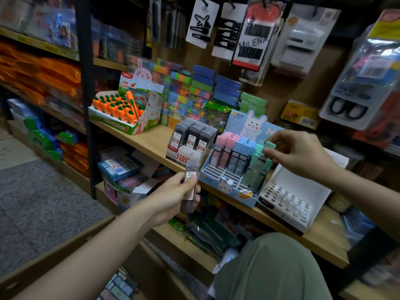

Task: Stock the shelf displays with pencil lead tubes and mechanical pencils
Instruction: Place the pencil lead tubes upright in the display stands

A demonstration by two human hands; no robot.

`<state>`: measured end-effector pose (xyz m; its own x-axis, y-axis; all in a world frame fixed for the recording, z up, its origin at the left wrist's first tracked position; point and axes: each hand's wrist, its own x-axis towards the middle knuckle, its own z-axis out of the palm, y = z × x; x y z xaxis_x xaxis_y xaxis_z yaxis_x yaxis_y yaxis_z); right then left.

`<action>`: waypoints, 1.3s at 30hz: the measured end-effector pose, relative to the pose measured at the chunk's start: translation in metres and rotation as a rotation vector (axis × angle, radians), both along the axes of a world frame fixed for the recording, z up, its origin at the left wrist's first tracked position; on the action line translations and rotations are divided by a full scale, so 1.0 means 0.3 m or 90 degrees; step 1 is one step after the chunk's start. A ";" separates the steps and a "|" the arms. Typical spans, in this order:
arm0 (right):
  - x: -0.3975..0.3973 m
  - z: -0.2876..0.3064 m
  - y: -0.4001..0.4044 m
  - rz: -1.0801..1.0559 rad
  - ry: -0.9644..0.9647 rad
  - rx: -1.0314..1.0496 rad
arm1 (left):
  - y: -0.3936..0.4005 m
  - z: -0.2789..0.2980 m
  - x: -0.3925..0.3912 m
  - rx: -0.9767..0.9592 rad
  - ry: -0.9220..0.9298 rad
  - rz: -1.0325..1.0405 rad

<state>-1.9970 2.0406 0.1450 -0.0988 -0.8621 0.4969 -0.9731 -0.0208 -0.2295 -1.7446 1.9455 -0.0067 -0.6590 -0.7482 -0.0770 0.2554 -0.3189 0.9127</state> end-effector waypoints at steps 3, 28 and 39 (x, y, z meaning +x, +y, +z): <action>0.002 -0.023 -0.001 -0.006 0.019 -0.003 | 0.003 -0.006 -0.011 -0.009 -0.006 0.012; 0.037 -0.107 -0.039 -0.031 0.063 -0.023 | 0.009 -0.020 -0.011 -0.053 -0.045 0.025; 0.057 -0.178 -0.023 -0.007 0.058 -0.079 | 0.024 0.003 -0.001 -0.141 -0.055 0.025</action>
